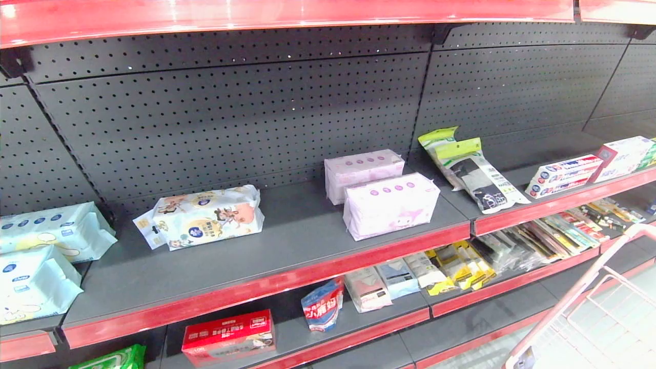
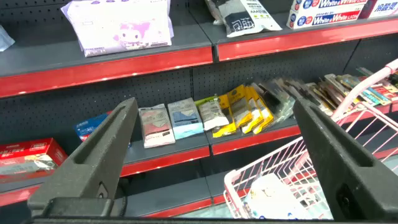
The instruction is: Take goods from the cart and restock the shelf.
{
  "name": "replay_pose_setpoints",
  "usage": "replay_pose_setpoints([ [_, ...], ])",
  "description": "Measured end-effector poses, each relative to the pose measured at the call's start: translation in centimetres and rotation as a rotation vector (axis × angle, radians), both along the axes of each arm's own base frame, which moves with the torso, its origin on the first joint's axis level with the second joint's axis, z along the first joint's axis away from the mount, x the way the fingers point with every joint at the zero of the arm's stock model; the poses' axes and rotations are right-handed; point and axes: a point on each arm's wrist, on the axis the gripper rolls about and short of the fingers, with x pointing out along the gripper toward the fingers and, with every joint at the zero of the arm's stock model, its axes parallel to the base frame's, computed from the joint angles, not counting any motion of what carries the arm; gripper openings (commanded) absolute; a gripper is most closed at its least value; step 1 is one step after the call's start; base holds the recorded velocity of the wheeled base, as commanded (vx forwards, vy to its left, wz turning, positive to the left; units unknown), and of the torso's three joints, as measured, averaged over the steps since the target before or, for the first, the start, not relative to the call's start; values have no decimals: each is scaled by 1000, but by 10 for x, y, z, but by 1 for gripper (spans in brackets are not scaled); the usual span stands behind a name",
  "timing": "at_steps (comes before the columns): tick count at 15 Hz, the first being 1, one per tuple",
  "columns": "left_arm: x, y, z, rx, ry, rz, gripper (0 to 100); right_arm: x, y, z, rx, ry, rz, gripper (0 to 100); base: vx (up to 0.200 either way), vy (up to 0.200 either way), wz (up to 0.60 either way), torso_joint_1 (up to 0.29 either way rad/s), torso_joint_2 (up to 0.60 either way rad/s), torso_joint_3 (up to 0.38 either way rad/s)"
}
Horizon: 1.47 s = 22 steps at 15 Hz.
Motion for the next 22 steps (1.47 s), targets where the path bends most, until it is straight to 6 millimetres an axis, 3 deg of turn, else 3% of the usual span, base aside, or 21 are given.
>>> replay_pose_setpoints([
  [5, 0, 0, 0, -1, 1, 2, 100, -2, 0, 8, -20, -22, -19, 100, 0, 0, 0, 0, 0, 0],
  [7, 0, 0, 0, -1, 1, 3, 100, -8, -1, 45, 5, -97, -65, 100, 0, 0, 0, 0, 0, 0],
  [10, 0, 0, 0, -2, 1, 3, 100, 0, -2, 139, 37, -99, -107, 100, 0, 0, 0, 0, 0, 0],
  [12, 0, 0, 0, -2, 1, 3, 100, 38, -3, 183, 23, 71, -156, 100, 0, 0, 0, 0, 0, 0],
  [13, 0, 0, 0, -2, 1, 3, 100, 62, -6, 189, 9, 187, -190, 100, 0, 0, 0, 0, 0, 0],
  [15, 0, 0, 0, -2, 1, 3, 100, 115, -22, 173, -66, 474, -265, 100, 0, 0, 0, 0, 0, 0],
  [18, 0, 0, 0, -2, 1, 3, 100, 167, -54, 124, -97, 836, -307, 100, 0, 0, 0, 0, 0, 0],
  [22, 0, 0, 0, -2, 1, 3, 100, 194, -83, 61, -180, 1099, -244, 100, 0, 0, 0, 0, 0, 0],
])
